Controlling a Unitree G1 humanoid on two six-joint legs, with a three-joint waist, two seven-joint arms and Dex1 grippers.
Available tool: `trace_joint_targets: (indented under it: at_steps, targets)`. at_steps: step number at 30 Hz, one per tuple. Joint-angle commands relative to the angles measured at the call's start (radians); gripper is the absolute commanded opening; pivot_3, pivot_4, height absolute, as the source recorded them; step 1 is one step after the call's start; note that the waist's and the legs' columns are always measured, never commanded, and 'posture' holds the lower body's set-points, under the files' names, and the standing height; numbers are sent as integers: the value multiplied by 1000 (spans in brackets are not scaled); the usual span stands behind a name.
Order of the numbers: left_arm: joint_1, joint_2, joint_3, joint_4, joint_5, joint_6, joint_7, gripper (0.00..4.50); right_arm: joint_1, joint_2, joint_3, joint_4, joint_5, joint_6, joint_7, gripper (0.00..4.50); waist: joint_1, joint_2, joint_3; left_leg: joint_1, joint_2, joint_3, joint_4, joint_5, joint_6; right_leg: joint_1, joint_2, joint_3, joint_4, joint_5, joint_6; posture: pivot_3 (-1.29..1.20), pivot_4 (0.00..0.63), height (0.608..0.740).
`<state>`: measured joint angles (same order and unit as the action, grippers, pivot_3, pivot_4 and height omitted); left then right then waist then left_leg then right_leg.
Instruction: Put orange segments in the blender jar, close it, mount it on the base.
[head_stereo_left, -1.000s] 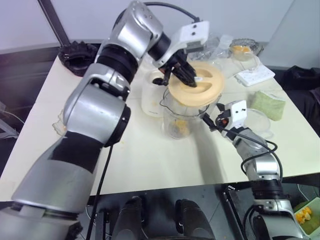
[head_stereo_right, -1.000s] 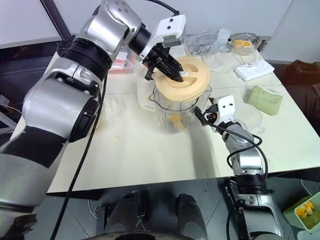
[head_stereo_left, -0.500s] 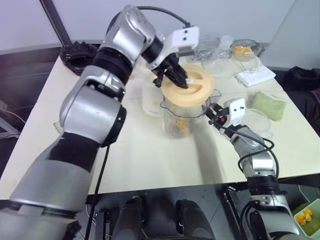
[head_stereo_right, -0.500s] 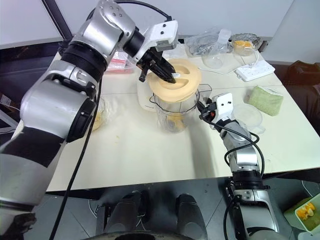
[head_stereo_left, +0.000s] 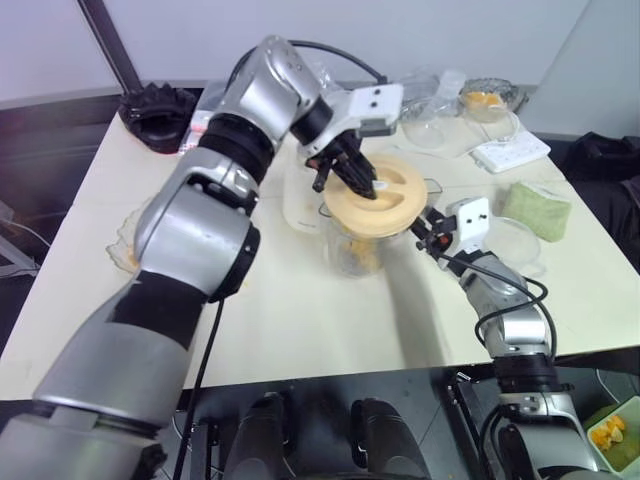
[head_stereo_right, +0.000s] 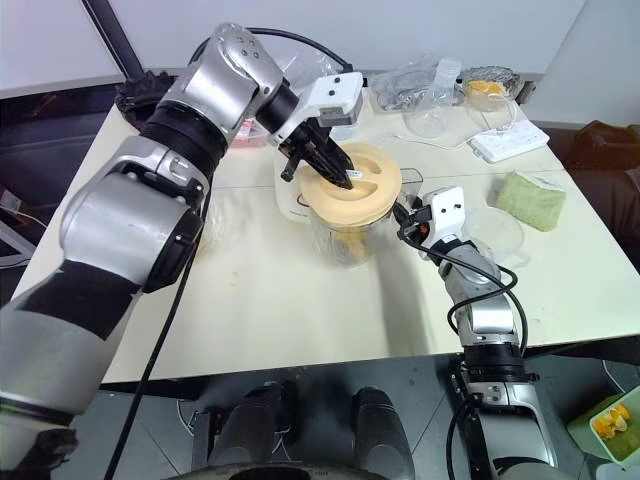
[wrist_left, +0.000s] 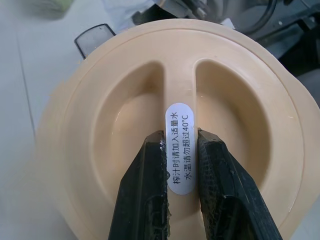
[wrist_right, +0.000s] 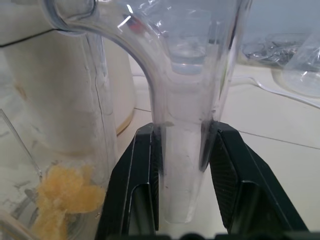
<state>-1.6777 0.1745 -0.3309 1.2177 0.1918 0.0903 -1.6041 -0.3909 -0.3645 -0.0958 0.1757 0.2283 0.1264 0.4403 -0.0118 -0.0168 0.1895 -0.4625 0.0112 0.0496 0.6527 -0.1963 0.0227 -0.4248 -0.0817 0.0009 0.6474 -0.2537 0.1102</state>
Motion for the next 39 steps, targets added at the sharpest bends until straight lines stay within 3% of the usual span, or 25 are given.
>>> trace_joint_targets:
  at_steps: [1, 10, 21, 39]
  targets:
    - [20, -19, -12, -16, 22, -28, 27, 253, 10, 8, 1, -41, -13, -4, -11, 848, 0, 0, 0, 0, 0, 0, 0, 0, 0, 0, 0, 0, 0, 0, 0, 0, 150, 740]
    - [57, -60, -23, 27, 57, -41, 156, 253, 25, 20, 0, -59, -21, -8, -34, 848, -1, 0, -1, 5, 0, -1, 0, 0, 0, 6, 0, 0, 0, 0, 0, 0, 150, 740]
    - [36, -10, -40, 28, 86, -50, 208, 253, 29, 23, 4, -46, -24, -16, -40, 848, -2, 0, -2, 18, 2, -1, -3, 0, 0, 17, 0, 0, -3, -2, -4, 0, 150, 740]
    - [36, 28, -16, -60, 46, 16, 4, 253, 2, 33, 5, 18, -34, -50, -29, 848, -4, 0, -1, 17, 2, 0, -4, 0, 0, 15, 0, 0, -3, -1, -1, 0, 150, 740]
